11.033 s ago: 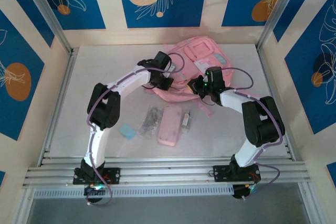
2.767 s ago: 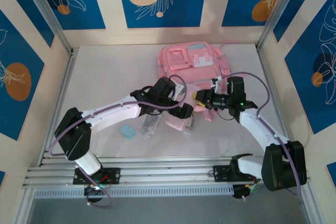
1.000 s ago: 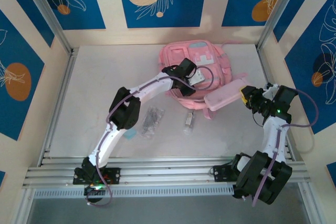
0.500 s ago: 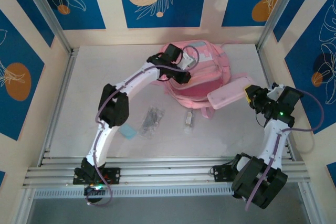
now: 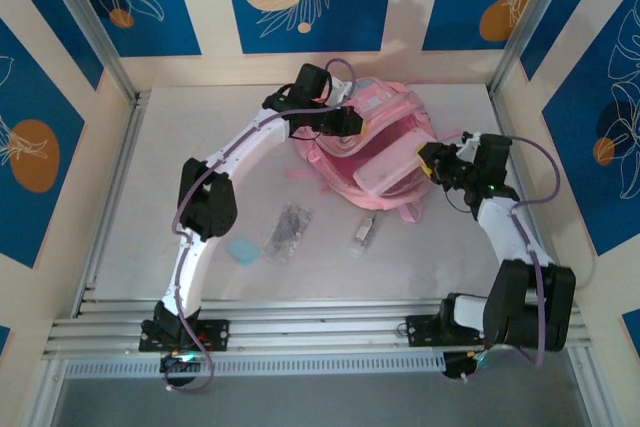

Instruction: Pack the student bag

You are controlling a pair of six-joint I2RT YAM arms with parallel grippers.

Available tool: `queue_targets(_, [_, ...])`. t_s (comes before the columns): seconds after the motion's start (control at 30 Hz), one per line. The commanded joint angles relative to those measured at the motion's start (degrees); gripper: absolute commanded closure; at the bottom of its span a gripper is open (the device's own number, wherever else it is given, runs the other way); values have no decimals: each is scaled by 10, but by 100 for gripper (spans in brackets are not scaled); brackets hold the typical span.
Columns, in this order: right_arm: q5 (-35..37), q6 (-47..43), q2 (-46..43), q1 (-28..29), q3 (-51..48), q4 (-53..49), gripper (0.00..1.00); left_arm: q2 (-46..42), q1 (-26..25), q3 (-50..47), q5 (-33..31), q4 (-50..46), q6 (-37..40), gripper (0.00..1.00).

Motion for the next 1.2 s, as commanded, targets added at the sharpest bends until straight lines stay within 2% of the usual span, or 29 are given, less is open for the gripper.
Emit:
queue_targets(0.0, [87, 92, 55, 24, 29, 144, 77, -61, 3, 32, 44, 59, -28, 100])
queue_targets(0.2, [191, 178, 165, 80, 41, 296, 77, -63, 5, 39, 36, 70, -31, 100])
queue_targets(0.43, [225, 273, 318, 147, 102, 433, 76, -56, 7, 40, 40, 83, -27, 100])
queue_targets(0.63, [283, 286, 407, 208, 175, 414, 75, -54, 13, 43, 51, 74, -19, 100])
queue_targets(0.77, [318, 297, 459, 214, 223, 393, 74, -64, 13, 40, 59, 62, -8, 100])
queue_targets(0.83, [319, 299, 469, 212, 244, 364, 69, -70, 13, 36, 51, 54, 2, 100])
queue_targets(0.9, [315, 294, 463, 210, 248, 344, 61, -75, 14, 32, 37, 49, 13, 100])
queue_targets(1.07, [285, 278, 387, 198, 210, 258, 25, -70, 25, 18, 16, 65, 1, 100])
queue_targets(1.17, [255, 263, 325, 183, 167, 217, 12, -65, 31, 8, 2, 73, -2, 100])
